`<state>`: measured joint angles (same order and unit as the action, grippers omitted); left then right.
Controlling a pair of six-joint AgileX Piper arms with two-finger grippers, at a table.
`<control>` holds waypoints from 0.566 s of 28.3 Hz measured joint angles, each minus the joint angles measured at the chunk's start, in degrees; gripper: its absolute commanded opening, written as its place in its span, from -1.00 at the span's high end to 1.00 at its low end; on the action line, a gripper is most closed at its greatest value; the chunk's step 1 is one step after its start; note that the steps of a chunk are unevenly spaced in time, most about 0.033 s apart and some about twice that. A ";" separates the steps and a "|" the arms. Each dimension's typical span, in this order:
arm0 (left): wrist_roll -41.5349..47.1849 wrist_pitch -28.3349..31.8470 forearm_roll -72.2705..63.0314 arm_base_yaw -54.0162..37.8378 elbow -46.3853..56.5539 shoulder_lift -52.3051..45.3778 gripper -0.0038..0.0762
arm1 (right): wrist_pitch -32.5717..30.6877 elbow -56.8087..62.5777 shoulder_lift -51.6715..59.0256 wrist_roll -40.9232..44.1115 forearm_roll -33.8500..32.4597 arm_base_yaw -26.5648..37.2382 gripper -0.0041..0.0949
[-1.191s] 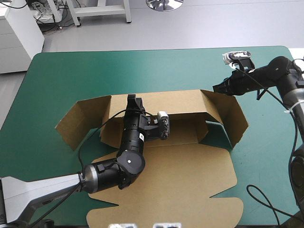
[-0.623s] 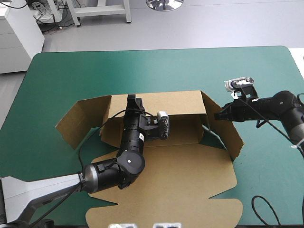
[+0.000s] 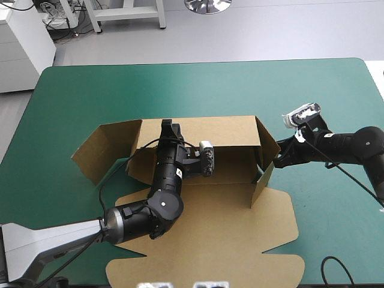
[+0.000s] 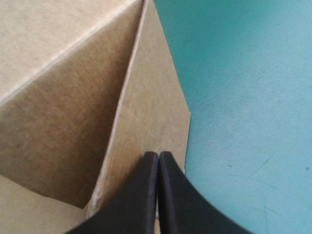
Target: Fold the box
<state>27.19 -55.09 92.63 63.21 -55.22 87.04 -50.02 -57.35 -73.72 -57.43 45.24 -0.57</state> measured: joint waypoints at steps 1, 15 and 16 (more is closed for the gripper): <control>0.00 0.00 0.00 0.00 0.00 0.00 0.93 | -0.30 0.00 -0.06 -0.34 0.00 0.00 0.95; 0.00 0.13 -1.31 0.00 0.00 0.00 0.93 | -4.29 7.97 -0.06 -10.13 2.15 0.00 -0.12; 0.00 0.13 -1.31 0.00 0.00 0.00 0.93 | -4.50 7.97 -0.06 -10.30 2.37 0.00 -0.29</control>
<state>27.19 -54.95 91.32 63.21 -55.22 87.04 -54.53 -49.37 -73.78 -67.73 47.61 -0.57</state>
